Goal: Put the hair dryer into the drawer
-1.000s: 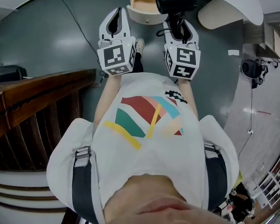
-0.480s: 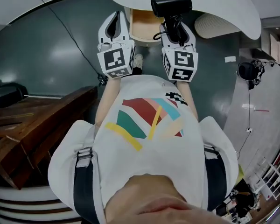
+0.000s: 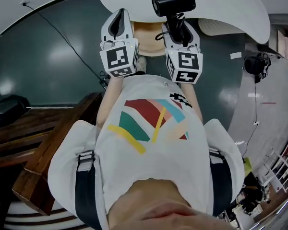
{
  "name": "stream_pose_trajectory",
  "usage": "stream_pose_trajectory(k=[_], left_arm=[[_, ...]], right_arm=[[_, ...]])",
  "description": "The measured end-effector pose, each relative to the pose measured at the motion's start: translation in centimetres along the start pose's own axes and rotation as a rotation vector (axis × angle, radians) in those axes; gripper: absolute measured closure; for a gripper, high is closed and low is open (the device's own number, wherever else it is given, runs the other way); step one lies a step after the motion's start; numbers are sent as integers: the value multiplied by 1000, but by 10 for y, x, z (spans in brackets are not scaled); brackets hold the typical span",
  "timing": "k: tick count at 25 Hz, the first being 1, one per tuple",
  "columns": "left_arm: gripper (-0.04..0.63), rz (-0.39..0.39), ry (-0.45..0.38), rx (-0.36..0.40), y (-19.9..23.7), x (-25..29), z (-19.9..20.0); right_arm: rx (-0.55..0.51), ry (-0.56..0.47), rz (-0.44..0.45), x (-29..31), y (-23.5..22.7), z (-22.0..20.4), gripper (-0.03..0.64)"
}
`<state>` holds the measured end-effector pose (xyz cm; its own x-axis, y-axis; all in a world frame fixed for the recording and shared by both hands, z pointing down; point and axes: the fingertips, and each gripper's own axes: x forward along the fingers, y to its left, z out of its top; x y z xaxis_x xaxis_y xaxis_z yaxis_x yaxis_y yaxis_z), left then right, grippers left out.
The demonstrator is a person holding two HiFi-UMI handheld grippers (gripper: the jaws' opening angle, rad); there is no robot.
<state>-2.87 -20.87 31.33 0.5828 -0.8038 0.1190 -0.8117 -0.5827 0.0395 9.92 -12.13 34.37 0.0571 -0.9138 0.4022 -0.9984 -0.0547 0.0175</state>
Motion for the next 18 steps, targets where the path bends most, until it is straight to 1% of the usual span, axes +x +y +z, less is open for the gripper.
stream_pose_trajectory(k=[5, 10, 15, 18], left_arm=[[578, -18, 17, 13, 6, 25, -3], [579, -25, 42, 7, 8, 34, -11], [578, -29, 72, 8, -7, 34, -22], [578, -24, 72, 42, -17, 34, -22]], right_arm=[[31, 17, -8, 23, -6, 3, 377], [54, 36, -7, 31, -8, 0, 377], [87, 57, -9, 21, -20, -13, 377], [97, 66, -3, 19, -28, -19, 377]])
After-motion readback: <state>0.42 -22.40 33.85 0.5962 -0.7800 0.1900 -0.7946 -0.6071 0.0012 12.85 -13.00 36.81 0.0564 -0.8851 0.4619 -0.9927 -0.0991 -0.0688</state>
